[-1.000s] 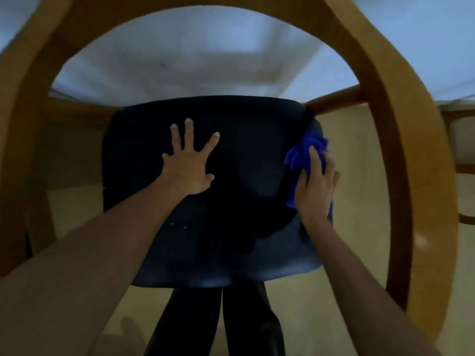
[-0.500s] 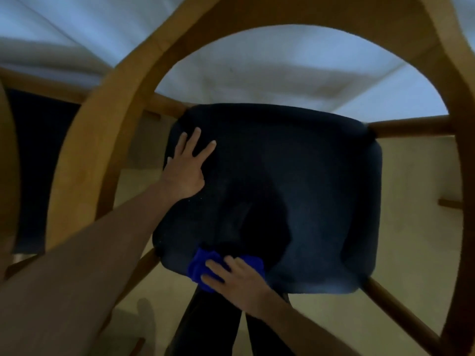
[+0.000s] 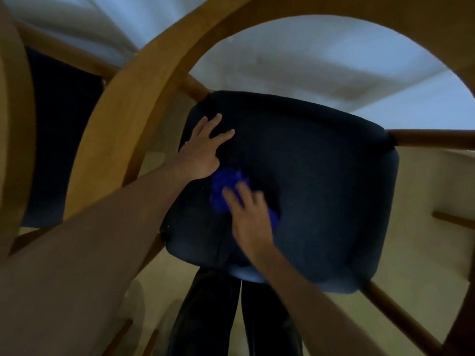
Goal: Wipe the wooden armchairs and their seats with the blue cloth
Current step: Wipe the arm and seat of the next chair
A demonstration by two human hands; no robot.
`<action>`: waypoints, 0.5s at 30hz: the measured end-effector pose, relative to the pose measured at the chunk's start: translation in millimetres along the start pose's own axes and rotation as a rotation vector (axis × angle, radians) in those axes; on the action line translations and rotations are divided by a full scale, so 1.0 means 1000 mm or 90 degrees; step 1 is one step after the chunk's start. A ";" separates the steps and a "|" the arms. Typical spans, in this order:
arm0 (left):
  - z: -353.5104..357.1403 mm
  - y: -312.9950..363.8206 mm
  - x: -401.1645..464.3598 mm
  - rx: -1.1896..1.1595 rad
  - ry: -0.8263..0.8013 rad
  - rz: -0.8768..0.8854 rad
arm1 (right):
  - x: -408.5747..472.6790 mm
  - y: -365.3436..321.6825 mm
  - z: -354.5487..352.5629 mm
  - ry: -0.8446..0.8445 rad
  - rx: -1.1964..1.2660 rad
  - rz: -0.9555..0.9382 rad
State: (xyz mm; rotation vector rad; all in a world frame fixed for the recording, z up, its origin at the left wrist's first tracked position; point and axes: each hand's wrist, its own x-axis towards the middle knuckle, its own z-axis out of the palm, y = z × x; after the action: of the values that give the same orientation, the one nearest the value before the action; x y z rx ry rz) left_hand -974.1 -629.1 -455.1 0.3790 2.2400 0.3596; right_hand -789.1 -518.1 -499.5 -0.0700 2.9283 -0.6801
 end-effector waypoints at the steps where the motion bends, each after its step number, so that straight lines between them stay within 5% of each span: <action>1: -0.002 0.001 0.000 -0.003 -0.004 -0.006 | -0.035 -0.014 0.007 -0.059 -0.003 -0.064; 4: -0.008 0.002 -0.002 -0.003 -0.004 -0.009 | -0.094 -0.024 0.003 -0.188 -0.030 -0.266; 7: -0.009 0.002 0.000 -0.031 0.010 -0.015 | -0.049 -0.006 -0.011 -0.171 -0.109 -0.420; 9: -0.007 0.002 0.003 -0.064 0.016 -0.027 | 0.015 0.007 -0.018 -0.064 -0.125 -0.318; 12: -0.009 0.006 0.012 -0.131 0.044 -0.045 | 0.106 0.017 -0.037 0.024 -0.088 0.002; 15: -0.021 0.009 0.020 -0.209 0.052 -0.080 | 0.092 -0.008 -0.026 0.022 -0.025 0.059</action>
State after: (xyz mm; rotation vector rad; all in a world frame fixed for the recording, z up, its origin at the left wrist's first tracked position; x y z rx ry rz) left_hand -1002.1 -616.0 -452.3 0.0508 2.2206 0.6739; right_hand -883.5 -521.0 -483.4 0.0746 2.9562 -0.6147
